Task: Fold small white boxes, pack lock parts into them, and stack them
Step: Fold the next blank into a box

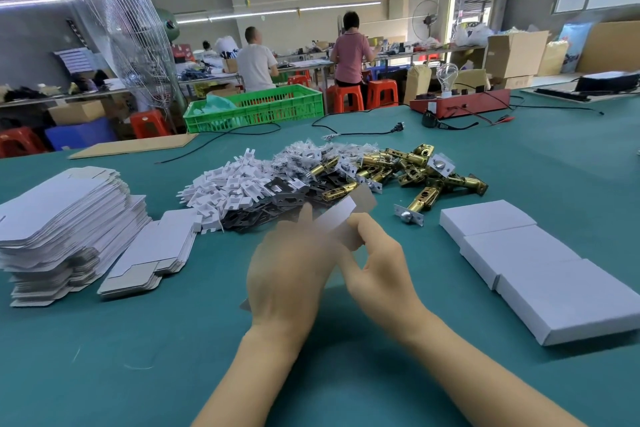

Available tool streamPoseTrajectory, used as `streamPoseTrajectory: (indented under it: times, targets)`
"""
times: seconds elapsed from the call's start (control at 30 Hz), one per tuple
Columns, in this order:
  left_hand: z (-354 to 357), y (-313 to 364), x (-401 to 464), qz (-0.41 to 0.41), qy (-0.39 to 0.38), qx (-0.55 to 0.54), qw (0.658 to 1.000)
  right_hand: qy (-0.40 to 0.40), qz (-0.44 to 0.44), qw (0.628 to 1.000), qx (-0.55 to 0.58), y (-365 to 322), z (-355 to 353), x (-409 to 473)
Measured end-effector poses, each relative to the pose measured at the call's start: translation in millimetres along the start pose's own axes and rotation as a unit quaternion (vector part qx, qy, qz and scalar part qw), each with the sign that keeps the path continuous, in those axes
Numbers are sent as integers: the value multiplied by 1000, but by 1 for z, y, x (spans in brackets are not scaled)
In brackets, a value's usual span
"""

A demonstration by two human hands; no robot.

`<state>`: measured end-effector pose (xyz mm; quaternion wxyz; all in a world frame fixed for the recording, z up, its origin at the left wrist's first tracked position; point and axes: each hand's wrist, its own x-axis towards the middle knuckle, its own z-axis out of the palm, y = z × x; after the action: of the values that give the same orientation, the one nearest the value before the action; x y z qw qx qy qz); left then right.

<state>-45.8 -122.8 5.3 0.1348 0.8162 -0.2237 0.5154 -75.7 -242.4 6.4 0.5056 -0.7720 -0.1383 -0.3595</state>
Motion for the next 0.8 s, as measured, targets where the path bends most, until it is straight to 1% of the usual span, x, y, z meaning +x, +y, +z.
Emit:
streamPoseTrajectory:
  times: [0.07,0.17,0.2,0.27,0.3,0.33,0.37,0.4,0.43,0.47,0.5,0.57,0.63,0.73,0.8]
  targets:
    - [-2,0,2,-6,16,-26,1000,21,-78,996,-40,-2,0,-1]
    - [-4,-2,2,-2,21,-110,994,42,-178,979,-88,-3,3,-4]
    - [-4,-2,2,-18,18,-144,989,60,-192,975,-95,-4,4,-5]
    - [-6,-1,2,-87,15,-212,973,130,-199,966,-102,-6,2,-3]
    - [-7,-1,2,-135,18,-247,960,167,-189,963,-100,-6,0,0]
    - [-7,1,2,-177,23,-279,944,196,-161,963,-88,-6,-2,3]
    - [-7,3,2,-206,27,-310,928,209,-112,970,-62,-5,-4,6]
    - [-7,5,2,-222,25,-338,914,200,-46,978,-21,-4,-5,9]
    - [-6,8,1,-227,18,-363,903,170,17,985,26,-3,-5,10]
    - [-5,11,1,-230,6,-385,894,133,60,987,65,-1,-3,9]
    - [-5,14,0,-240,-10,-406,882,103,81,987,91,1,-1,7]
    - [-3,19,0,-269,-34,-436,858,86,94,984,121,1,6,2]
    - [-2,22,-2,-288,-38,-451,844,107,95,982,125,0,10,0]
    - [-1,31,-4,-274,-42,-462,843,158,87,979,93,1,7,2]
    - [-1,35,-5,-254,-50,-474,841,182,66,978,75,3,1,4]
